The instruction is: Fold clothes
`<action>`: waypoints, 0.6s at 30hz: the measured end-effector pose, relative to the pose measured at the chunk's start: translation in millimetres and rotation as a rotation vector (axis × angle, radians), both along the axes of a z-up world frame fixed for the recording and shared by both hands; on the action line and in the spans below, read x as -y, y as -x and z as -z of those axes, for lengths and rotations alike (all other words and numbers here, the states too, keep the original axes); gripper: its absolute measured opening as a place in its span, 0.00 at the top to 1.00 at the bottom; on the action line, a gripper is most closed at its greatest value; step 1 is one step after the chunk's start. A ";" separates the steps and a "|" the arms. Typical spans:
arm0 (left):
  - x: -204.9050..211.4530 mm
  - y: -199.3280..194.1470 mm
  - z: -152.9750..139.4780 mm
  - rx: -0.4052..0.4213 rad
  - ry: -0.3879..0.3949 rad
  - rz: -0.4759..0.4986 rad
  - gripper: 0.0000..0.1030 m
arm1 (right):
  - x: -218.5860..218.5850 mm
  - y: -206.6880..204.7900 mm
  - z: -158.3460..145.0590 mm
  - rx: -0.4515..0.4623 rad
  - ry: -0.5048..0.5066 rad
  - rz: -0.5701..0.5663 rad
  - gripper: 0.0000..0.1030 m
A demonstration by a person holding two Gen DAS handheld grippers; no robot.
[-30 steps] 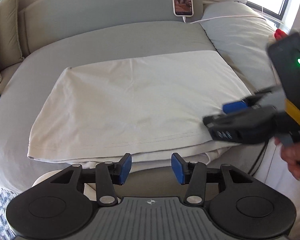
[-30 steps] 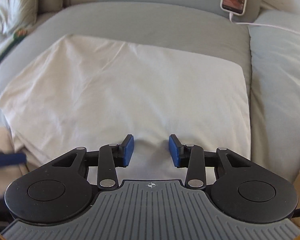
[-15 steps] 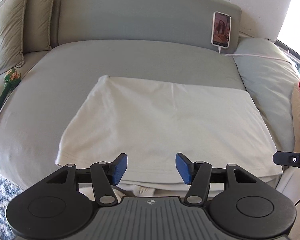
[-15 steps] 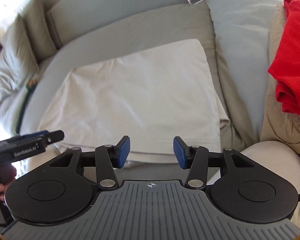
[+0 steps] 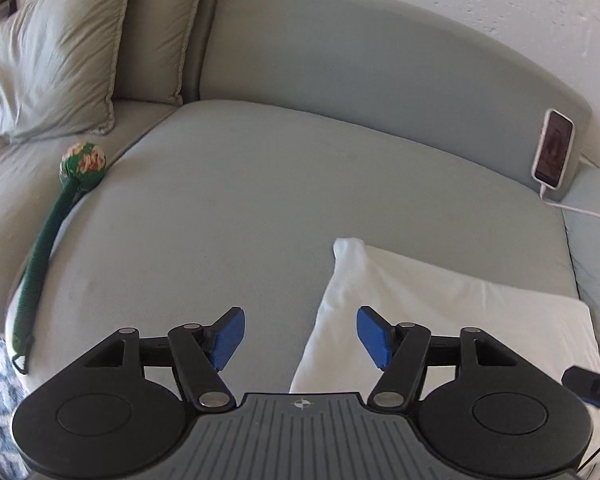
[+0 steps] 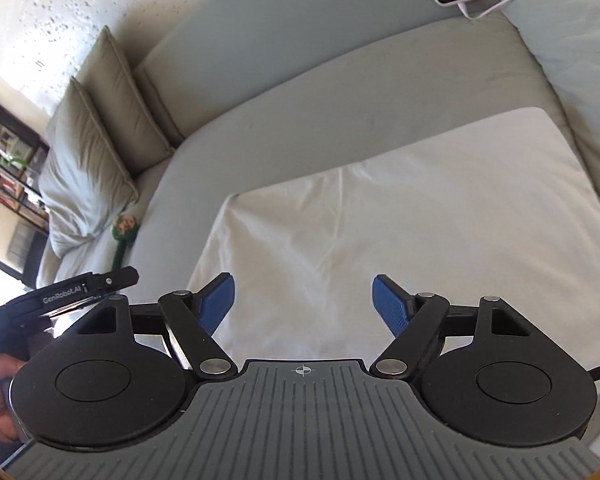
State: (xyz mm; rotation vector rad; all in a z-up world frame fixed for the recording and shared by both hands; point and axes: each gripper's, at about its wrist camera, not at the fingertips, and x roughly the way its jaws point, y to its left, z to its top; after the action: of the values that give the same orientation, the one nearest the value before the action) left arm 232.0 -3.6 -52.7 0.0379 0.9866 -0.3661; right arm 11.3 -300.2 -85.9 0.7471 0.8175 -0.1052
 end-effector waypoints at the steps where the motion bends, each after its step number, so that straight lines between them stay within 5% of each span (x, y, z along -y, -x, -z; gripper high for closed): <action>1: -0.2 -15.3 8.3 -0.043 0.025 -0.015 0.49 | -1.2 -11.1 4.4 0.006 -0.019 0.002 0.25; 4: 4.7 -49.1 33.5 -0.139 0.144 -0.023 0.55 | -2.5 -37.9 27.2 -0.033 -0.045 0.002 0.37; 9: 12.2 -92.7 69.8 -0.203 0.275 -0.119 0.53 | -1.6 -44.3 65.7 -0.159 -0.067 0.009 0.38; 18: 22.0 -123.0 121.4 -0.340 0.494 -0.157 0.69 | -7.6 -42.3 72.3 -0.150 -0.020 -0.058 0.40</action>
State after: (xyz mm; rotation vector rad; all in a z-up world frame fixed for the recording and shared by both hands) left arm 355.0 -25.7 -174.1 -0.5623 1.2005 -0.4718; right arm 53.6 -292.6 -158.2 0.7395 0.9834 -0.1021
